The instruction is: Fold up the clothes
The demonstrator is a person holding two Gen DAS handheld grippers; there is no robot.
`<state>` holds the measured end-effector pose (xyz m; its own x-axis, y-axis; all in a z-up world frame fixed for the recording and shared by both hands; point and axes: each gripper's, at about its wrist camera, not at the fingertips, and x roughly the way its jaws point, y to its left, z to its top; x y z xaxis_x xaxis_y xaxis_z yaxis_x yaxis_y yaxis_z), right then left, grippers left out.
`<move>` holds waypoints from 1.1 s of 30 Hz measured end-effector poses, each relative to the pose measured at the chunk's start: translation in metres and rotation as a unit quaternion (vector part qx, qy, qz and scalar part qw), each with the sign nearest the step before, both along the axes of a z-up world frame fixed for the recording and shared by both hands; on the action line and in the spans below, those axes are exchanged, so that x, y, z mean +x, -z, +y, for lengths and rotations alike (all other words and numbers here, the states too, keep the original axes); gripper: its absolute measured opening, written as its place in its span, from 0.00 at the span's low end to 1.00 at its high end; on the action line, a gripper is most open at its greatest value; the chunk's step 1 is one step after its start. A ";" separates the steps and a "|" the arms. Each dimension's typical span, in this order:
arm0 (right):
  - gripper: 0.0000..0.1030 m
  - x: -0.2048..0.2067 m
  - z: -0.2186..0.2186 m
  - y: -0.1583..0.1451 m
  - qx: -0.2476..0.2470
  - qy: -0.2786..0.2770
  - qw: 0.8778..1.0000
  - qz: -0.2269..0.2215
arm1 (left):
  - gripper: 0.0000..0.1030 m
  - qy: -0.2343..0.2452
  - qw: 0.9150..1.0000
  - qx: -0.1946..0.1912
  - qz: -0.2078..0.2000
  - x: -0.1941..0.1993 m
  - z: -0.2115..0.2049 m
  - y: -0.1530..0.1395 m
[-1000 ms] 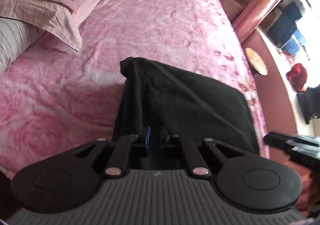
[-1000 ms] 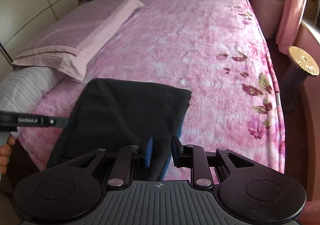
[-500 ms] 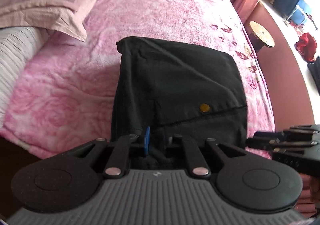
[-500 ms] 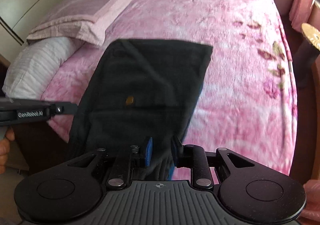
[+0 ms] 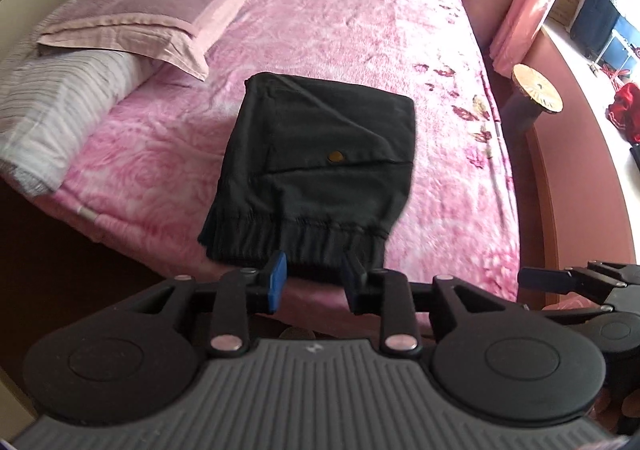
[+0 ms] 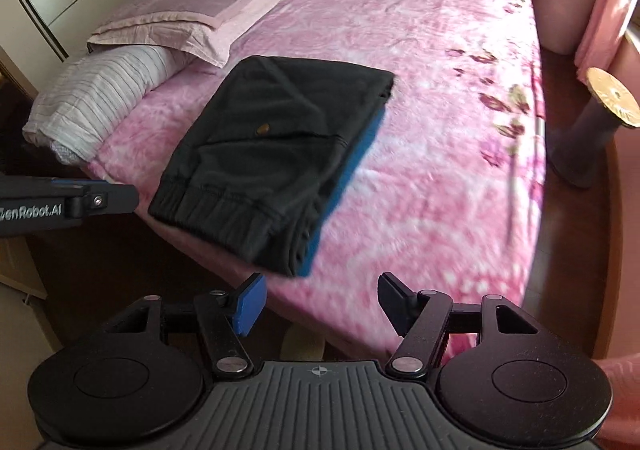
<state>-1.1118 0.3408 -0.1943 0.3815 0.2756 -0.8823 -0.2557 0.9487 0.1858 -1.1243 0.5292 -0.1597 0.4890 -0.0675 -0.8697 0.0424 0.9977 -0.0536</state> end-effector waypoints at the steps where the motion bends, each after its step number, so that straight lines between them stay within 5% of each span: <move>1: 0.63 -0.007 -0.004 -0.004 0.002 0.002 1.000 0.000 | 0.26 -0.002 1.000 0.002 -0.002 -0.011 -0.004 -0.004; 11: 0.63 -0.072 -0.012 -0.044 -0.007 -0.017 0.999 -0.032 | 0.36 -0.021 0.999 0.025 -0.035 -0.074 -0.024 -0.042; 18: 0.63 -0.090 -0.018 -0.065 0.010 0.020 0.999 -0.042 | 0.43 -0.013 0.998 0.033 -0.045 -0.087 -0.026 -0.064; 33: 0.63 -0.103 -0.002 -0.066 -0.005 0.075 0.997 -0.014 | 0.43 0.042 0.999 0.022 -0.021 -0.085 -0.009 -0.052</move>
